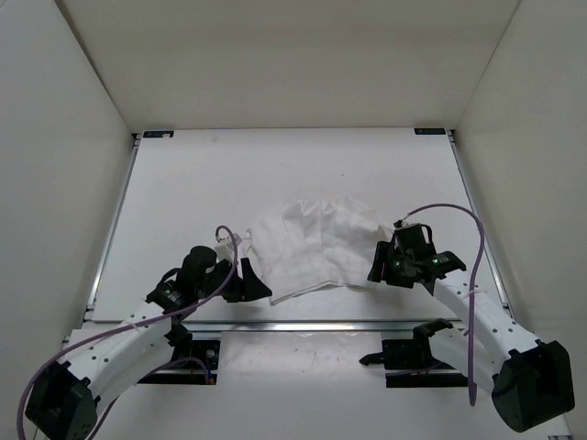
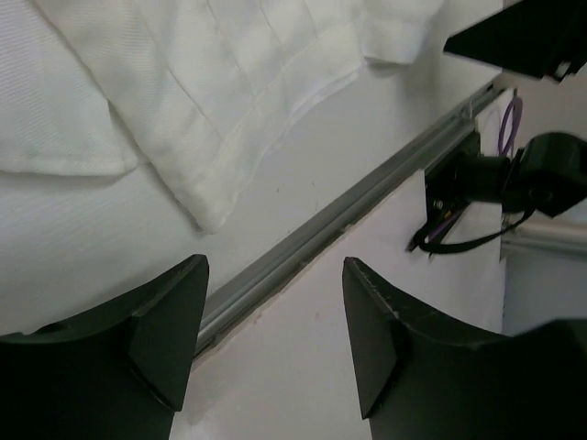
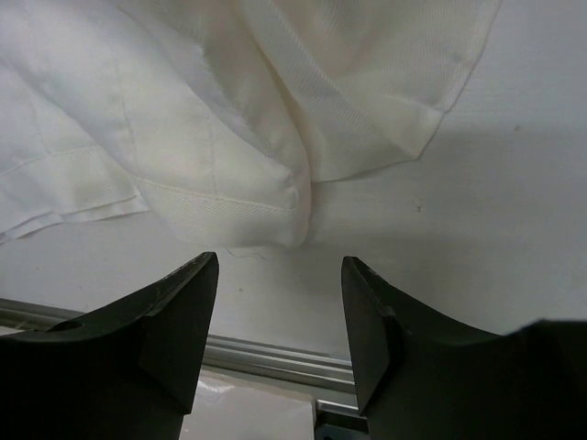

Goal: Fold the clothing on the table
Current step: Flatten the skirt out

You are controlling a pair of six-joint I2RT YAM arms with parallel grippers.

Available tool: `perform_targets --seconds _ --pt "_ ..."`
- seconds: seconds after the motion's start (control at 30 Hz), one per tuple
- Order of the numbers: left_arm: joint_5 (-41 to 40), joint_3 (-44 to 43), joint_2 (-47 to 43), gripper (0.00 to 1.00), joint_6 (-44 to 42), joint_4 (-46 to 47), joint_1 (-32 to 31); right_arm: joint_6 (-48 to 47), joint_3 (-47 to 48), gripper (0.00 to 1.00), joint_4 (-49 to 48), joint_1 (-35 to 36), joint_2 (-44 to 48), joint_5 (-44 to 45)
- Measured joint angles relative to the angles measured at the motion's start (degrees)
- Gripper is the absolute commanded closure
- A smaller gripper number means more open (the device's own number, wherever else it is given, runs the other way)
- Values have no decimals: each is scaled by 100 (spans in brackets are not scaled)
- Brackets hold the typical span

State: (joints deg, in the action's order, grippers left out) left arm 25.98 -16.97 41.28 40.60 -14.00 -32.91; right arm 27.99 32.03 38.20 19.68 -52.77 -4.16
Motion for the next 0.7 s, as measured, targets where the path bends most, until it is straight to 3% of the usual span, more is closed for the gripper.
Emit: perform_targets --seconds 0.27,0.63,0.7 --pt "-706 651 -83 30 944 671 -111 212 -463 47 -706 50 -345 -103" --pt "-1268 669 1080 35 1486 1228 -643 229 -734 48 -1244 44 -439 -173" --pt "-1320 601 1362 41 1552 1464 -743 225 -765 49 -1344 31 -439 -195"
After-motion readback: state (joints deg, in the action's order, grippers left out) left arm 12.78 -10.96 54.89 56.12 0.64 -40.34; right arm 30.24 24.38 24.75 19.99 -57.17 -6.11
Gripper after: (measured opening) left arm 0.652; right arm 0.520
